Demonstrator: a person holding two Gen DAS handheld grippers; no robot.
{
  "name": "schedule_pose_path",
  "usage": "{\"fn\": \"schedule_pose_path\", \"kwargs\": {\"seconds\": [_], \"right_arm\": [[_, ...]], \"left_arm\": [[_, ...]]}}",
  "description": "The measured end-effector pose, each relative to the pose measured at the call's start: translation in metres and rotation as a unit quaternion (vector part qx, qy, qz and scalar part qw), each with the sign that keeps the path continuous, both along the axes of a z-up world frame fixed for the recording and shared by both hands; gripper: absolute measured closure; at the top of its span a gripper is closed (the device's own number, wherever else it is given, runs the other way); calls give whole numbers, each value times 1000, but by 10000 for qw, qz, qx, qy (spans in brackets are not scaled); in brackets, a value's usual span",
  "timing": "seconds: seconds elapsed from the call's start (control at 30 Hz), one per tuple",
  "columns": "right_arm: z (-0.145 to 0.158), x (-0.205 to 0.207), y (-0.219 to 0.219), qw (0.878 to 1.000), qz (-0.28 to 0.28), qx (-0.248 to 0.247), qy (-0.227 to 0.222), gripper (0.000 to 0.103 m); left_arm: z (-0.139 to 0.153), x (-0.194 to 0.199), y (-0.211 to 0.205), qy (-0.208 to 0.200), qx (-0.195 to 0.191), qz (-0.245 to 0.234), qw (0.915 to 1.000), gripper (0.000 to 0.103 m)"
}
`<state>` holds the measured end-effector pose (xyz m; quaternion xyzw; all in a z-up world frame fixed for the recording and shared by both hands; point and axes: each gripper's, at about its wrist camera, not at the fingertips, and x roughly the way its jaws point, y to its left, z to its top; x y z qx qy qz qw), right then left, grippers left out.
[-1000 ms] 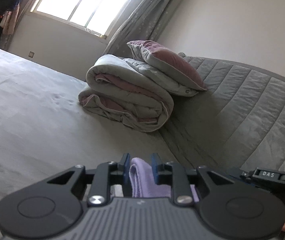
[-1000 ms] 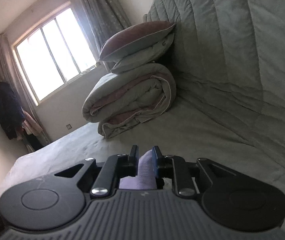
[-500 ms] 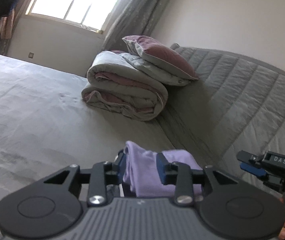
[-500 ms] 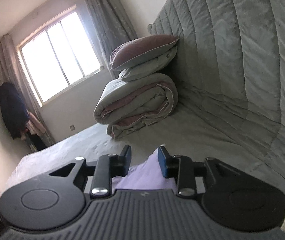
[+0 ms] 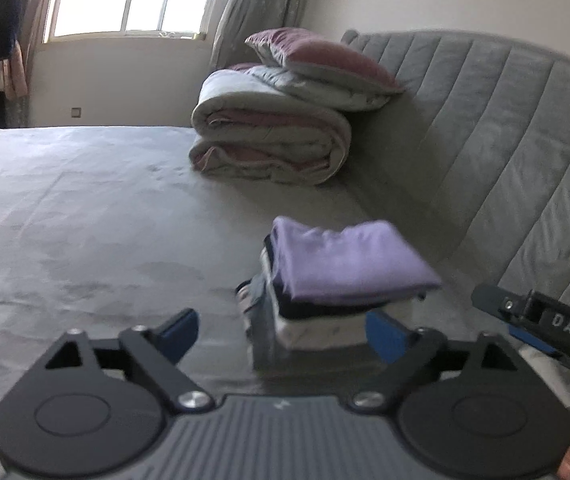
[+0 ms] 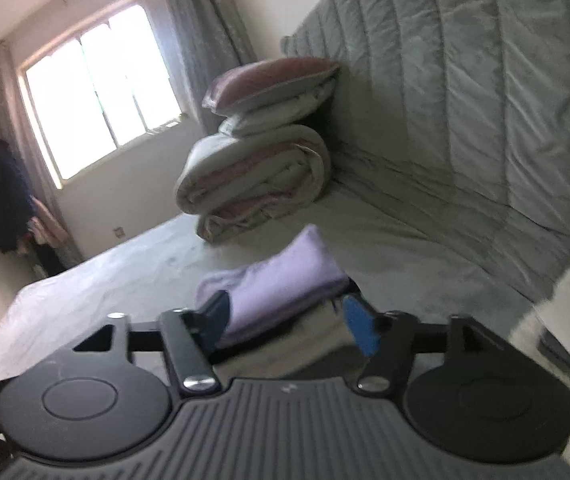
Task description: Fold clothes
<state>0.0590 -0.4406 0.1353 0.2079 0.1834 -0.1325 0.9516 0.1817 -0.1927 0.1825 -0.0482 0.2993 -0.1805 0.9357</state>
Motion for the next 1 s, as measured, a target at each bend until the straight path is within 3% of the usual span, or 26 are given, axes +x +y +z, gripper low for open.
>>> {"fn": "schedule_pose_path", "kwargs": {"seconds": [0.03,0.13,0.27,0.4,0.57,0.73,1.0], "right_arm": [[-2,-3,3,10000,-59,38,38,23],[-10,-13,9,9996,-190,162,138,0],[-20,-25,14,9990,-122,370,202,0],[-32,-27,17,9977,-120,329,580,0],[-42,-30,21,9958,-92,103,901,0],[-43,-36,15,9948,-258,-41,984,0],[-46,-40,8,9938,-265,-50,1078,0]], "left_arm": [[-1,-3,0,23,98,4,9999,4],[-6,-8,-3,173,384,-5,9991,1],[-16,-12,-1,443,595,81,9972,1],[-32,-11,-4,895,842,147,9923,1],[-42,-16,-9,821,1162,288,9894,1],[-41,-18,-10,853,1039,327,9904,1],[-32,-26,-14,694,1157,231,9906,1]]}}
